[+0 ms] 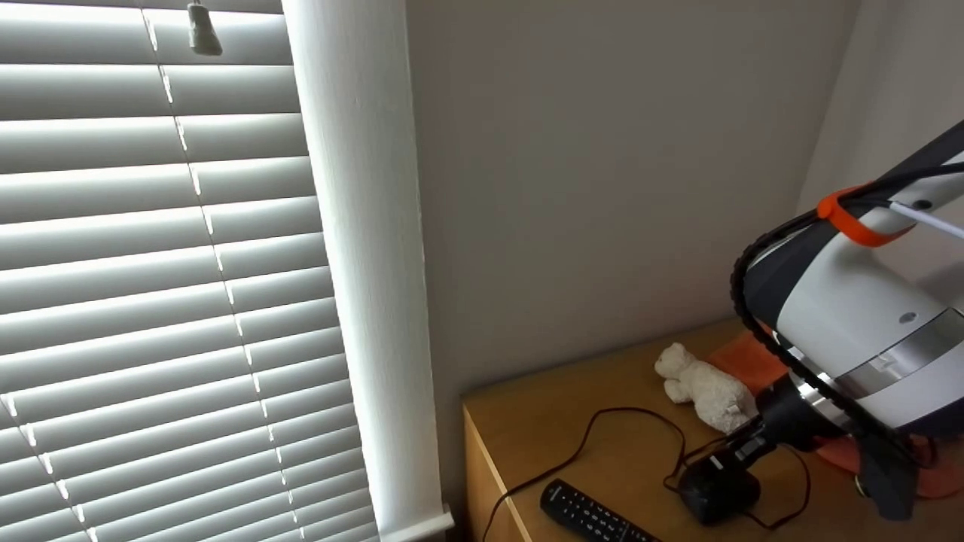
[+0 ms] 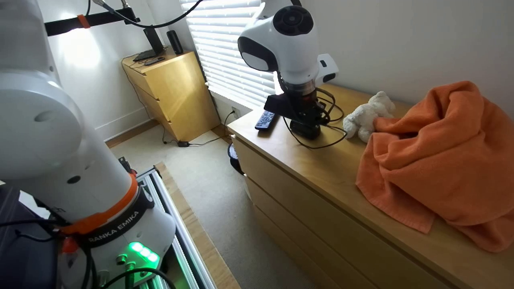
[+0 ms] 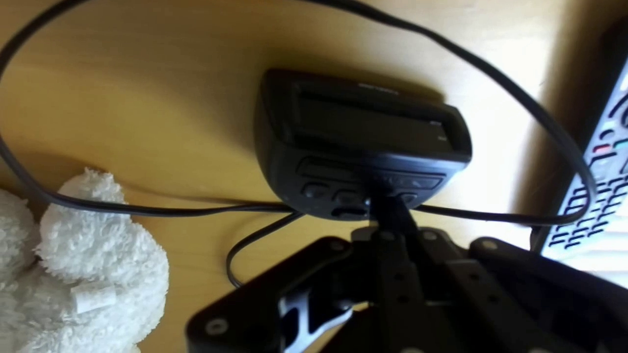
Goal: Press a button on the bedside alarm clock radio
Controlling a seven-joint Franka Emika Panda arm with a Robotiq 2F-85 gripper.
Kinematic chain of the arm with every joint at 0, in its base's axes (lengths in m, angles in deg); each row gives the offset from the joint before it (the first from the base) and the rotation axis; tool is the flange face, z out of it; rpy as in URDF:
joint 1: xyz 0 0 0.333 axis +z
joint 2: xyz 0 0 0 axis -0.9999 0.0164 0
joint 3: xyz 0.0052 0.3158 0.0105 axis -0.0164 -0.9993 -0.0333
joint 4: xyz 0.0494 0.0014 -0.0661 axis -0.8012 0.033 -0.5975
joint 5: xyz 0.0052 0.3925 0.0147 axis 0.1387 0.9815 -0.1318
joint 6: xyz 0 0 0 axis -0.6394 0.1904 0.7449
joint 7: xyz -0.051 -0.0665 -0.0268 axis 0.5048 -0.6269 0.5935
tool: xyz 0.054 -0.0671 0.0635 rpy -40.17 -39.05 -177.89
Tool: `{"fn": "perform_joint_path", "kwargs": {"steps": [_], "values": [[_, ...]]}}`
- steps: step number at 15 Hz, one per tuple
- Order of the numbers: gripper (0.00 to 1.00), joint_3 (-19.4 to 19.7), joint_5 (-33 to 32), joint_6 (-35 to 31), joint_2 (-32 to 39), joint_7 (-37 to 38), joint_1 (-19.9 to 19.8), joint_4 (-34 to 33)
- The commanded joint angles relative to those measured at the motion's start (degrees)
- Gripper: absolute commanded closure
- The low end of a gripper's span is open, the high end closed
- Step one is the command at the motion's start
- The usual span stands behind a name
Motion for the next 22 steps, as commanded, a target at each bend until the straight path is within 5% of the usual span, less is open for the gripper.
{"fn": "perform_joint_path", "kwargs": {"steps": [1, 12, 22], "values": [[1.00, -0.2, 2.5, 2.6, 2.6, -3.7, -1.4, -0.5], [1.00, 0.1, -1.1, 3.7, 0.8, -2.1, -1.9, 0.3], [1.00, 2.3, -21.2, -3.6, -7.6, 24.6, 2.5, 4.8]]}}
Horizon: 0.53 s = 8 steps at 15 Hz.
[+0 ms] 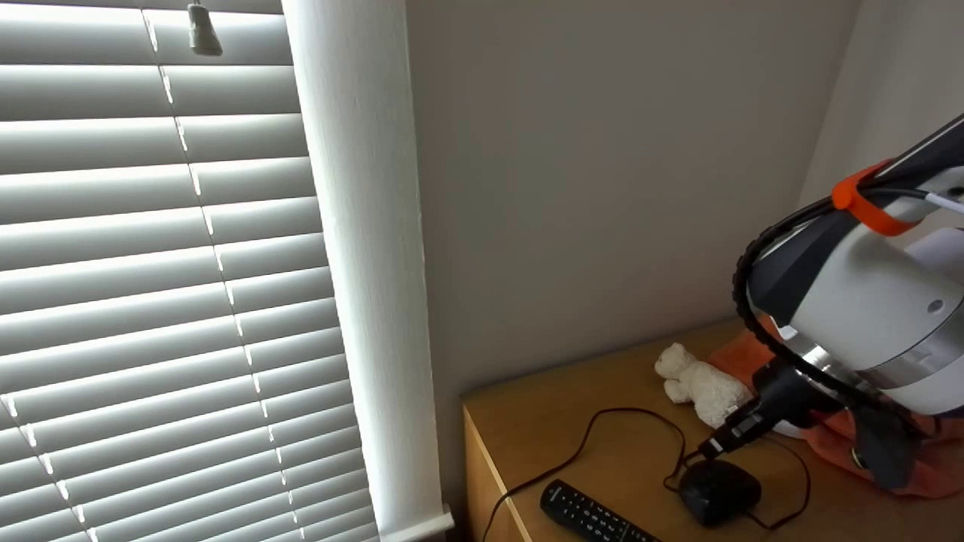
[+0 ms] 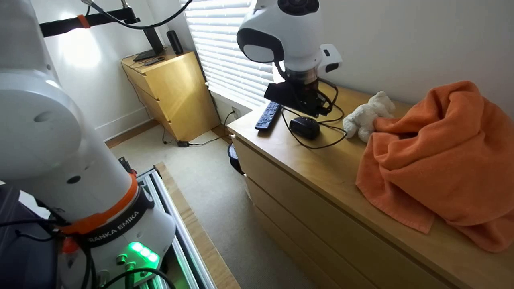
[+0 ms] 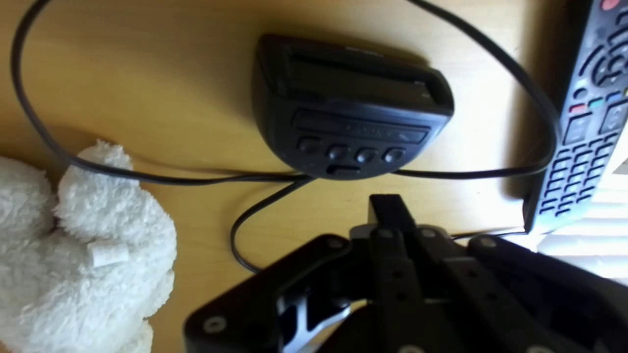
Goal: Press a button on the bedside alarm clock radio
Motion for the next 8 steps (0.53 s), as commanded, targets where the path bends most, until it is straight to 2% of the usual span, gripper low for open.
{"fn": "perform_joint_path", "kwargs": {"steps": [1, 2, 3, 8], "values": [[0.87, -1.7, -12.4, -6.5, -5.4, 14.5, -1.1, 5.1], [0.73, 3.4, -14.8, -7.3, -6.0, 18.5, 3.8, 6.5], [0.68, 4.7, -18.3, -7.9, -6.3, 23.1, 4.6, 7.8], [0.31, 18.0, -34.8, -3.9, -7.4, 44.8, 13.0, 12.3]]}}
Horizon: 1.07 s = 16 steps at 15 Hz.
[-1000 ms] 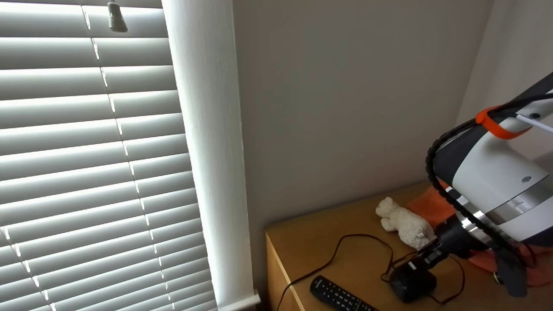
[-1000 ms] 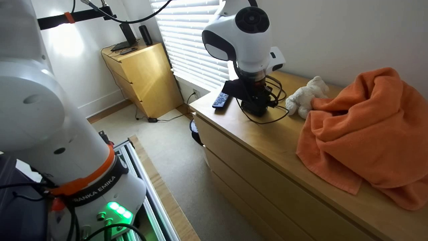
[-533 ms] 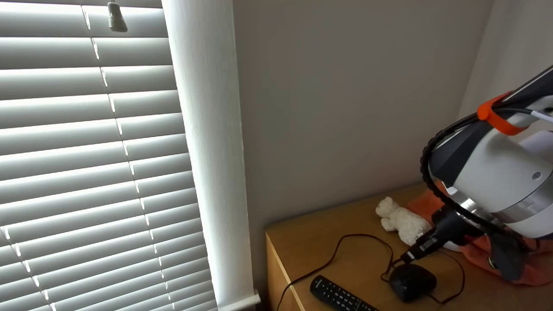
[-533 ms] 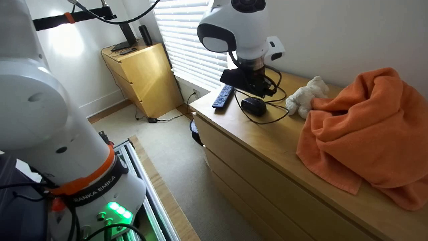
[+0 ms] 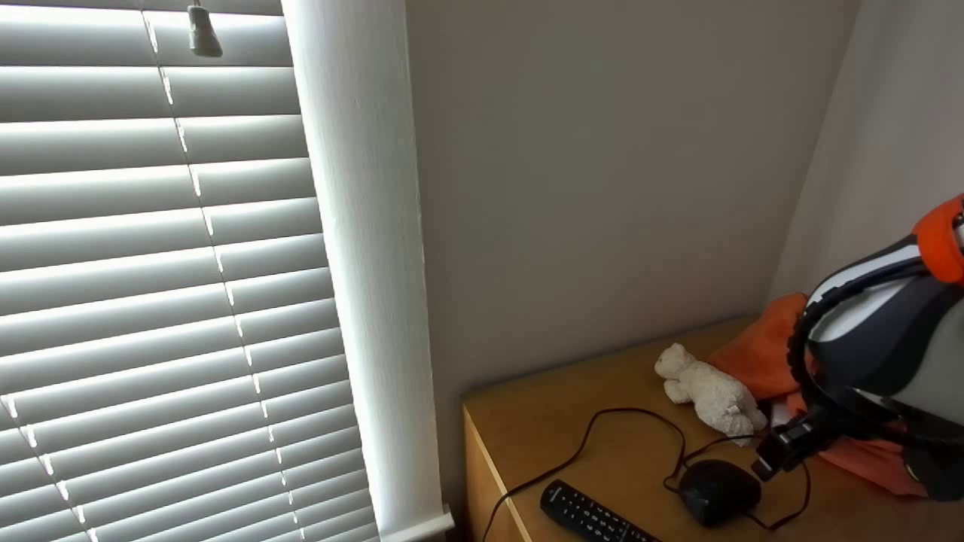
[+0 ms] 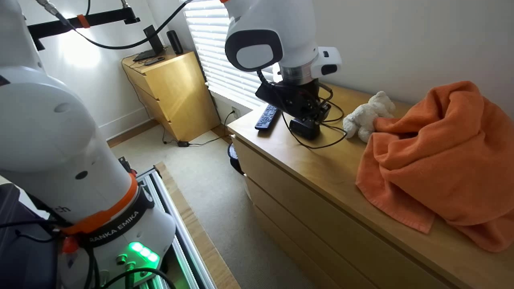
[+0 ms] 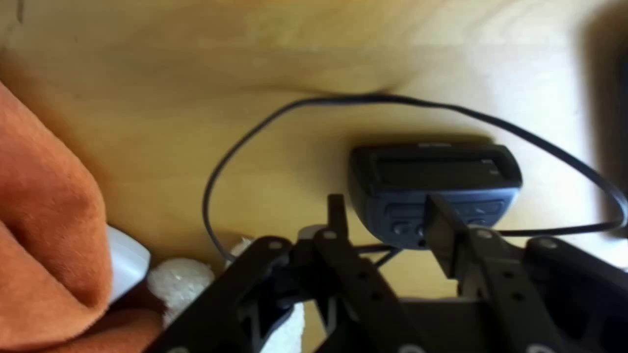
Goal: Press a button on the bedside alarm clock radio
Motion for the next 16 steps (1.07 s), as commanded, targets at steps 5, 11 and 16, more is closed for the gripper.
{"fn": "perform_joint_path", "kwargs": {"steps": [5, 11, 16], "values": [[0.00, 16.1, -28.8, 9.0, -8.0, 32.8, 11.7, 1.0], [0.00, -3.1, -43.3, 28.5, -21.9, 53.3, -4.4, -4.5], [0.00, -12.9, -38.8, 37.5, -25.1, 52.7, -11.3, -8.7]]}}
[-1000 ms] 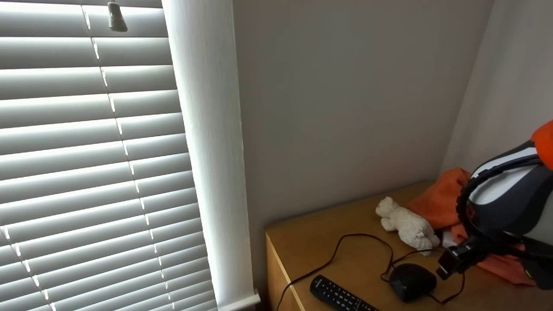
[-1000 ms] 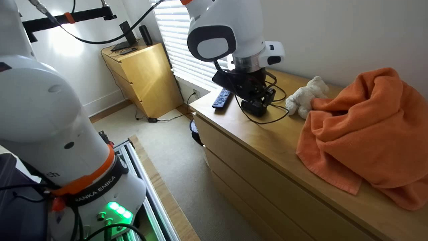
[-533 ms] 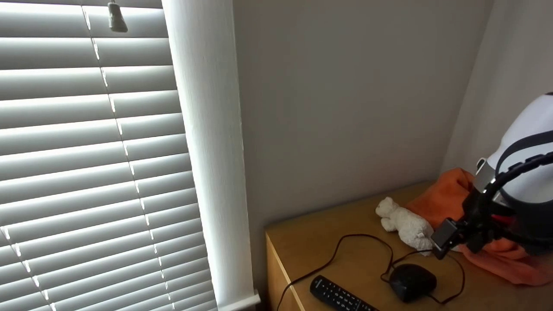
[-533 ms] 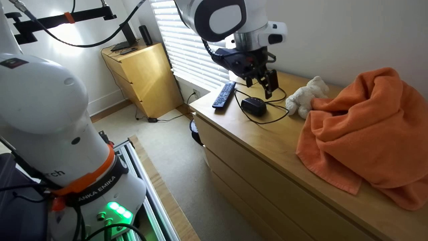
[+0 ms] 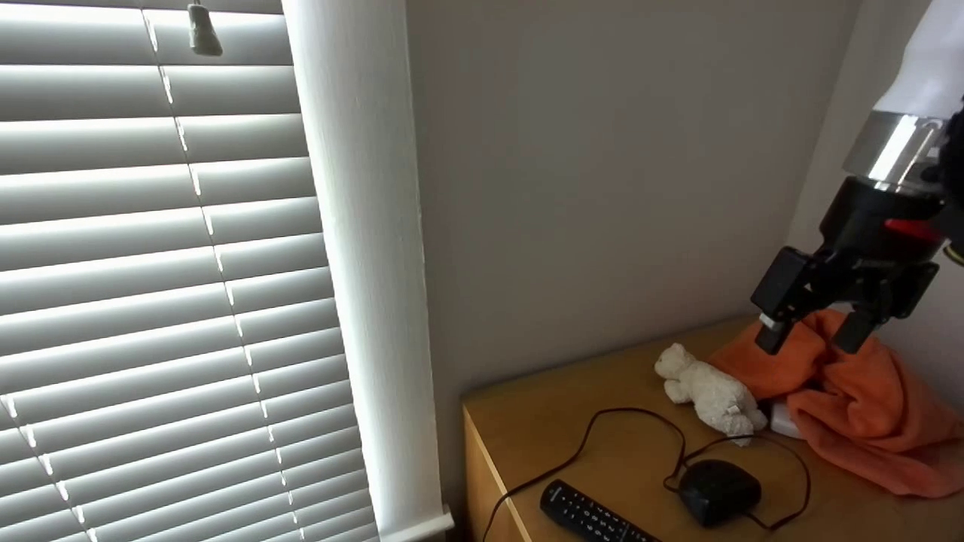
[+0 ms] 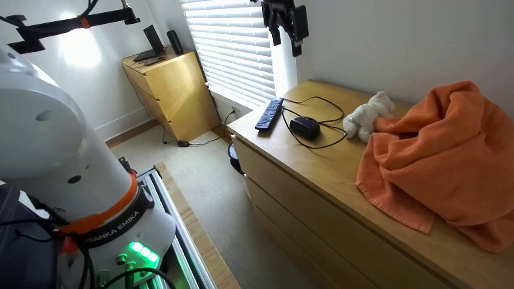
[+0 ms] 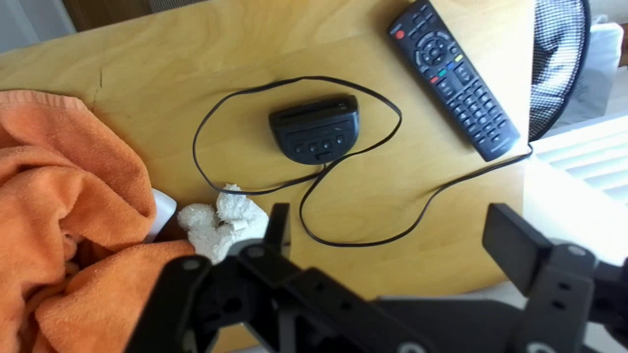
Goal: Press a button on the bedside alarm clock radio
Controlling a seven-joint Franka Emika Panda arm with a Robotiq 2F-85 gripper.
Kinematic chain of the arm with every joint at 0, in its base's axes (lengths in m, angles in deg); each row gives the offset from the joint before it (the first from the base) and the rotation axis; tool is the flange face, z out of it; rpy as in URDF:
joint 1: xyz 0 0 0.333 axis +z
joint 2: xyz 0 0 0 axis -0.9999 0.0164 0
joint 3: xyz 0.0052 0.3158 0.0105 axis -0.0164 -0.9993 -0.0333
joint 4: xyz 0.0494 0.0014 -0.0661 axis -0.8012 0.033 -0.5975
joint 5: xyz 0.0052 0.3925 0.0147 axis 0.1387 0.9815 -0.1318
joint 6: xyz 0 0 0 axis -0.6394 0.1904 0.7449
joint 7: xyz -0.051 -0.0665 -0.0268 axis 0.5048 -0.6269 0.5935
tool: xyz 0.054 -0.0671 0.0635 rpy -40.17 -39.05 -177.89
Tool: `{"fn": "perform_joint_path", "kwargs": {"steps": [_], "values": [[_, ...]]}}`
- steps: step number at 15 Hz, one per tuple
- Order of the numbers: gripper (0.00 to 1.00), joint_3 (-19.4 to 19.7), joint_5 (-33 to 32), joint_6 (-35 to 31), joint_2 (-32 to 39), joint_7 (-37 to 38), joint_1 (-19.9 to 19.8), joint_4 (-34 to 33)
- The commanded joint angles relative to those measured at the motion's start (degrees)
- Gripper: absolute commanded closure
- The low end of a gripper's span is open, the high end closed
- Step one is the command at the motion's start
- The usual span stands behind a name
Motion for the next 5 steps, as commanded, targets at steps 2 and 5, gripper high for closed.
{"fn": "perform_joint_path", "kwargs": {"steps": [2, 5], "values": [[0.00, -4.7, 1.7, 1.8, -1.7, -1.0, -4.6, -0.2], [0.00, -4.6, 1.6, 1.8, -1.3, -1.0, -5.0, 0.0]]}}
